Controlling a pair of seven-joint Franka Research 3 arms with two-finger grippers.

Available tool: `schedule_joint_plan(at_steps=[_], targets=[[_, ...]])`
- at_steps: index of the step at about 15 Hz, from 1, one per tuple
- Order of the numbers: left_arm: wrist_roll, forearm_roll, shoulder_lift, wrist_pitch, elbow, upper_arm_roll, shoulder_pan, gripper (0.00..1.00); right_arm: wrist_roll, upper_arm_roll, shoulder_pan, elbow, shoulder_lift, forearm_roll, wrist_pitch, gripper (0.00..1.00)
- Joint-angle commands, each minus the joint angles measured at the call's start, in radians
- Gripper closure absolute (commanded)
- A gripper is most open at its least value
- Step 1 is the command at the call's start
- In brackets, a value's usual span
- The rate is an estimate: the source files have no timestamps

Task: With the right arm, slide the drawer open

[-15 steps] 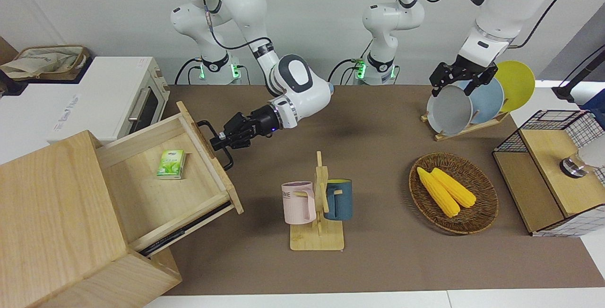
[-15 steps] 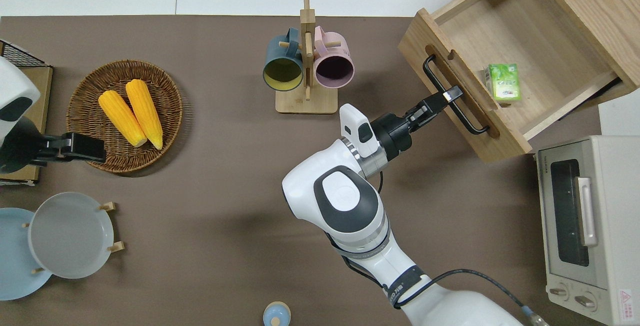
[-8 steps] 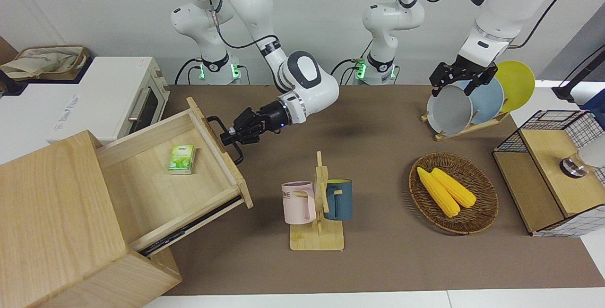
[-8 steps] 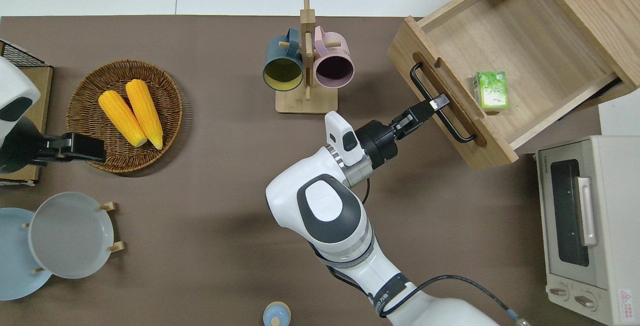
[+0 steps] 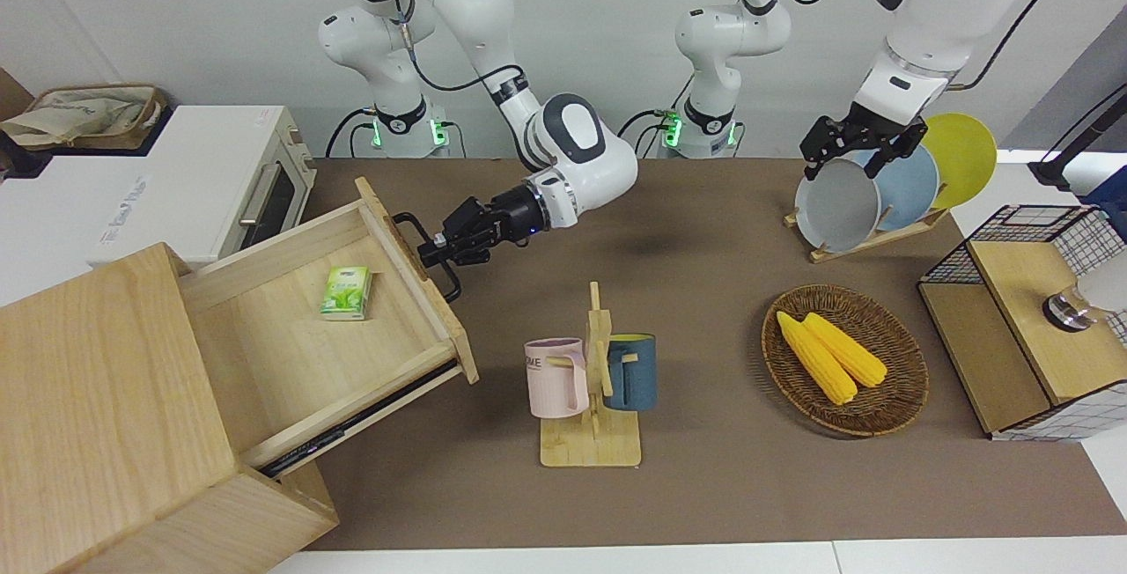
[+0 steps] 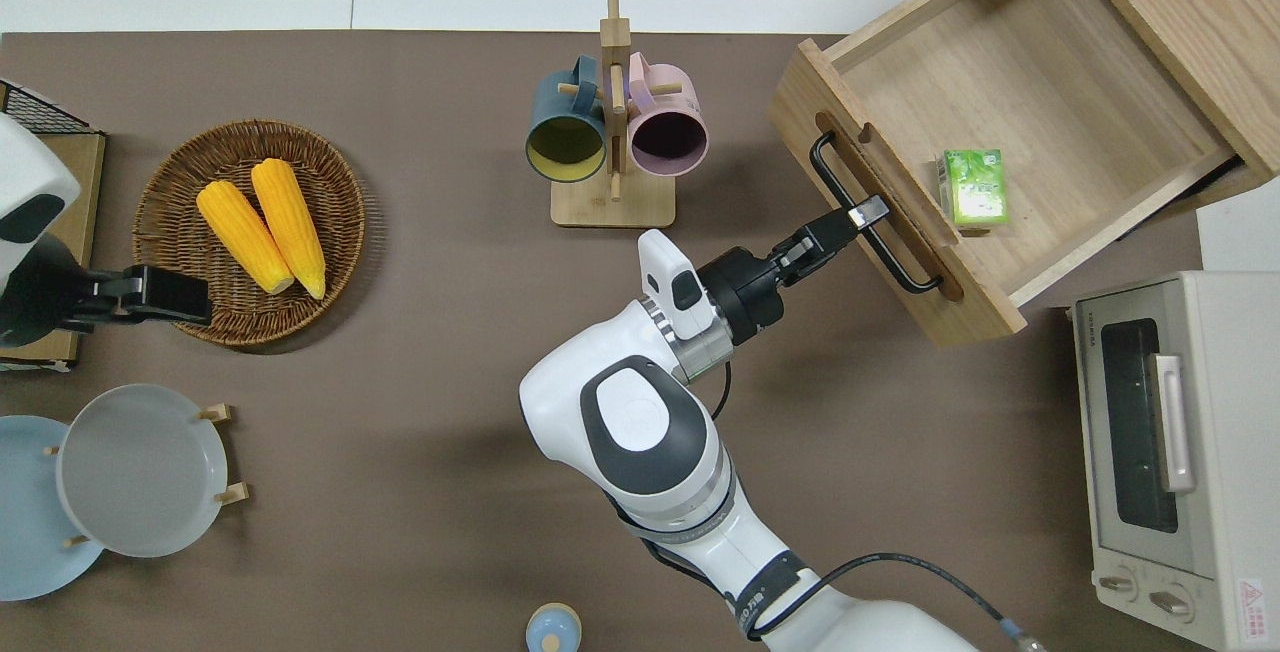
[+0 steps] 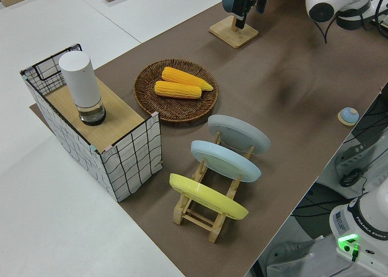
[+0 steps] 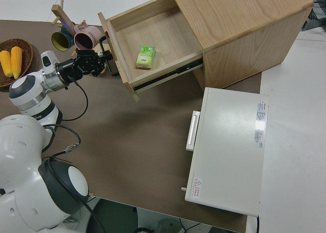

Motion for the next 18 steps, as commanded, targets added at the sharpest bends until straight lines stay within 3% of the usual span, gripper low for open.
schedule_joint_plan(at_steps=[1, 15, 16, 17, 18], targets=[[0.007, 0.011, -0.01, -0.011, -0.005, 0.005, -0.005, 0.0, -0.047, -0.004, 0.02, 0.046, 0.002, -0.017, -0.044, 1.0], [0.007, 0.011, -0.01, -0.013, -0.005, 0.005, -0.005, 0.0, -0.027, -0.004, 0.047, 0.046, 0.013, -0.006, -0.064, 1.0], [0.007, 0.011, -0.01, -0.011, -0.005, 0.005, -0.006, 0.0, -0.027, -0.004, 0.045, 0.046, 0.013, -0.006, -0.062, 0.949], [0.007, 0.011, -0.01, -0.011, -0.005, 0.005, -0.005, 0.0, -0.025, -0.004, 0.045, 0.048, 0.013, -0.006, -0.061, 0.799], [0.007, 0.011, -0.01, -0.013, -0.005, 0.005, -0.006, 0.0, -0.022, -0.004, 0.04, 0.048, 0.01, -0.006, -0.056, 0.52]])
